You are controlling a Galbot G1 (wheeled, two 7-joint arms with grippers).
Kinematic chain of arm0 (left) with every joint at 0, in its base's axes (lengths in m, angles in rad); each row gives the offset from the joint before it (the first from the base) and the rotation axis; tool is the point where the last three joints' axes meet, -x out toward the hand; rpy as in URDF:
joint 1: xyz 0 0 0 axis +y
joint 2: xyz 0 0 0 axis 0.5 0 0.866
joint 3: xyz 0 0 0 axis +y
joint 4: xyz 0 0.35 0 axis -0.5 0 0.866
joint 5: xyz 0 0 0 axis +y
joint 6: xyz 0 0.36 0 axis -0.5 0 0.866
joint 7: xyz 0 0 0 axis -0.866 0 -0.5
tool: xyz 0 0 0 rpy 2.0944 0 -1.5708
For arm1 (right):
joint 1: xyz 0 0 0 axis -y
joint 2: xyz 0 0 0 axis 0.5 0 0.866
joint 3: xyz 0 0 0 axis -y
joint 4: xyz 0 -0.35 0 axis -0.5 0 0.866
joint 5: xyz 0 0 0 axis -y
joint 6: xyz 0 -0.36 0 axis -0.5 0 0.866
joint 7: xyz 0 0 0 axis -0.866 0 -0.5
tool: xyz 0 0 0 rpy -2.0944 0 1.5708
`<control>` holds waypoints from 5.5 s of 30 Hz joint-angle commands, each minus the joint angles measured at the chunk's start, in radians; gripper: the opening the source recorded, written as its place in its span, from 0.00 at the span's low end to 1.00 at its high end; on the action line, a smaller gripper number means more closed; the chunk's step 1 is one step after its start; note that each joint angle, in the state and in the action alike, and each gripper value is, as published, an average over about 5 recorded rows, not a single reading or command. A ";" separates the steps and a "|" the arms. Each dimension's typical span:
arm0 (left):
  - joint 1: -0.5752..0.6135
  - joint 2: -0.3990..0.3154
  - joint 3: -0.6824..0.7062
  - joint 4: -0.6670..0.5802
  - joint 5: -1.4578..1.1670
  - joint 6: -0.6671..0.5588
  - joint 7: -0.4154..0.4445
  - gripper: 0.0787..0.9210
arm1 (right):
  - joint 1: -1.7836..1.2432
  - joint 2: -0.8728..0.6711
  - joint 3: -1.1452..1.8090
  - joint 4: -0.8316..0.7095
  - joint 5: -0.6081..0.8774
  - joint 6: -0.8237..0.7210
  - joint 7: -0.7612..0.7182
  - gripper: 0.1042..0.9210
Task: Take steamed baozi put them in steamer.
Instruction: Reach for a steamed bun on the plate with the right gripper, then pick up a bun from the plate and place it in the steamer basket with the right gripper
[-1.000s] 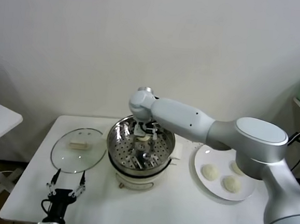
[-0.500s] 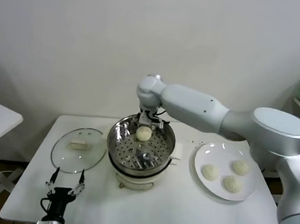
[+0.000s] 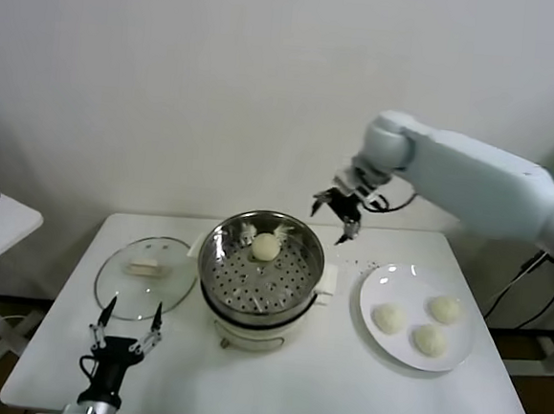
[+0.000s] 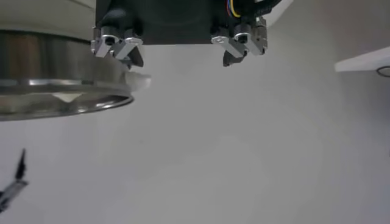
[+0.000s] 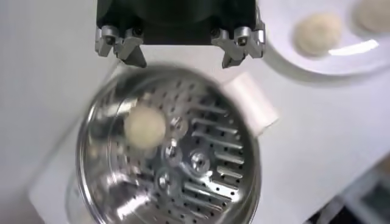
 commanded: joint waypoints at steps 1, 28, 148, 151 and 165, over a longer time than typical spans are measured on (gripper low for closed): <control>0.003 -0.003 0.001 -0.003 0.021 -0.012 0.027 0.88 | -0.111 -0.244 0.043 0.013 0.078 -0.117 0.009 0.88; 0.061 -0.029 -0.014 -0.003 0.055 -0.005 -0.005 0.88 | -0.489 -0.108 0.207 -0.125 -0.134 -0.130 0.075 0.88; 0.034 -0.027 0.048 0.015 0.095 0.083 -0.059 0.88 | -0.028 0.621 -0.313 -0.297 0.658 -0.291 0.168 0.72; 0.034 -0.028 0.048 0.017 0.095 0.083 -0.059 0.88 | -0.028 0.626 -0.313 -0.304 0.658 -0.289 0.166 0.72; 0.034 -0.032 0.047 0.021 0.091 0.081 -0.060 0.88 | -0.037 0.622 -0.316 -0.301 0.645 -0.280 0.186 0.79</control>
